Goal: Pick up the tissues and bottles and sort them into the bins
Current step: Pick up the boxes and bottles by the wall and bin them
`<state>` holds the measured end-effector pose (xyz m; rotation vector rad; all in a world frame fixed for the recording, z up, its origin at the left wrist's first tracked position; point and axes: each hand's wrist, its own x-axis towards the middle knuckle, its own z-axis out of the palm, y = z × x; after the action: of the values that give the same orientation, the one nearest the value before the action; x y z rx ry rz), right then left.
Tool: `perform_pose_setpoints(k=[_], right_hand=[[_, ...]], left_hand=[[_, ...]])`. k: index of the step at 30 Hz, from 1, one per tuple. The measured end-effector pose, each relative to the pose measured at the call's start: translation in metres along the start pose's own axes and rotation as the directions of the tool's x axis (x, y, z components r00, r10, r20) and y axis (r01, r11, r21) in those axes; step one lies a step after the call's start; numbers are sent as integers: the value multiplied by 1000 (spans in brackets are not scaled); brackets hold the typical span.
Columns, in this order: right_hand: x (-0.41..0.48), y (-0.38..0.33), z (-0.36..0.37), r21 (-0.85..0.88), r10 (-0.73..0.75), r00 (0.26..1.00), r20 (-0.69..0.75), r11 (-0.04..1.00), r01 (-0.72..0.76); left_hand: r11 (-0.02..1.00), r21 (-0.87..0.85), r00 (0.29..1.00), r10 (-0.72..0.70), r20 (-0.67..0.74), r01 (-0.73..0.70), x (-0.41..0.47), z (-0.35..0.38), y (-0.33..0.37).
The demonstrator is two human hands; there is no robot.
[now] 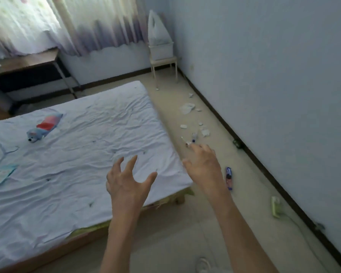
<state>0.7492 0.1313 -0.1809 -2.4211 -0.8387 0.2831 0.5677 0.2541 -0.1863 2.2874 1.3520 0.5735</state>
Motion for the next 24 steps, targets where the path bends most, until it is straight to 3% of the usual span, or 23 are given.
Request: perform_pose_setpoints(k=[11,24], right_hand=[[84,181,-84,24,300,941,-154,954,-300],[227,296,-98,24,435,893,-113,900,-435]], left_hand=[[978,-17,962,206,178,-206,73,148,161],[948,0,888,297,352,-317,190,296,284]])
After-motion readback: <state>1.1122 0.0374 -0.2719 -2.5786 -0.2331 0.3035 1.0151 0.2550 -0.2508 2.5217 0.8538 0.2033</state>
